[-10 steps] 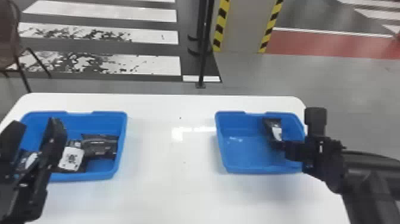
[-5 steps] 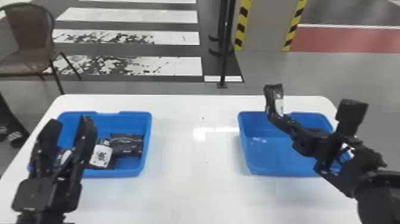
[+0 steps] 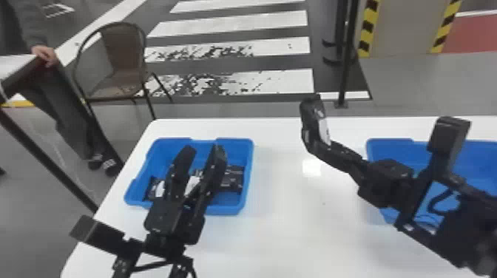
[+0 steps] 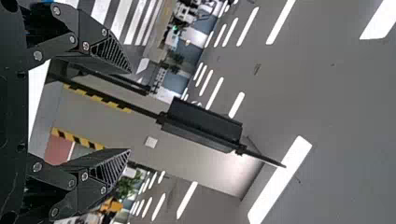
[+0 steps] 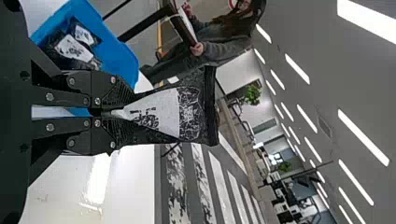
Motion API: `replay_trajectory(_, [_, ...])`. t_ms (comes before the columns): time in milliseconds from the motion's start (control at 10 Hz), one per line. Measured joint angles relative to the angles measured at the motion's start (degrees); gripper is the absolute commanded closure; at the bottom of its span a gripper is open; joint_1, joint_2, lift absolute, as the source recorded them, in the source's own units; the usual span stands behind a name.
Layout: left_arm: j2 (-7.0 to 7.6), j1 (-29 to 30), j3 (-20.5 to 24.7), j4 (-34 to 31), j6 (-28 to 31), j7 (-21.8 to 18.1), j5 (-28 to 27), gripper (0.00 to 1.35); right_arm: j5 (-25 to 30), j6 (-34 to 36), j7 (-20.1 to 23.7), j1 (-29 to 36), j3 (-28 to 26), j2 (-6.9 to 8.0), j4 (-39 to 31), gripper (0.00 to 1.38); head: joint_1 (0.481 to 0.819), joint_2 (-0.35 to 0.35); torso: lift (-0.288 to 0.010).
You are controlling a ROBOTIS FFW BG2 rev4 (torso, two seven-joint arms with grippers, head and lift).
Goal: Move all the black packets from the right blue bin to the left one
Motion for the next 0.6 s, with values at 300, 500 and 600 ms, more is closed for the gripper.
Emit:
replay_trajectory(300, [0.08, -1.5, 2.3, -2.2, 9.9, -1.9, 1.0, 0.47, -3.5, 0.1, 0.0, -0.7, 6.8, -0.66, 0.7, 1.09, 0.695, 0.275, -0.140])
replay_trajectory(500, [0.23, -2.0, 2.5, -3.2, 13.0, -2.7, 1.1, 0.47, -4.2, 0.5, 0.0, -2.1, 9.6, -0.86, 1.9, 1.09, 0.695, 0.299, -0.140])
replay_trajectory(600, [0.36, -2.2, 2.1, -3.6, 14.3, -3.0, 1.1, 0.47, -4.2, 0.7, 0.0, -2.7, 10.3, -0.94, 2.3, 1.09, 0.695, 0.298, -0.140])
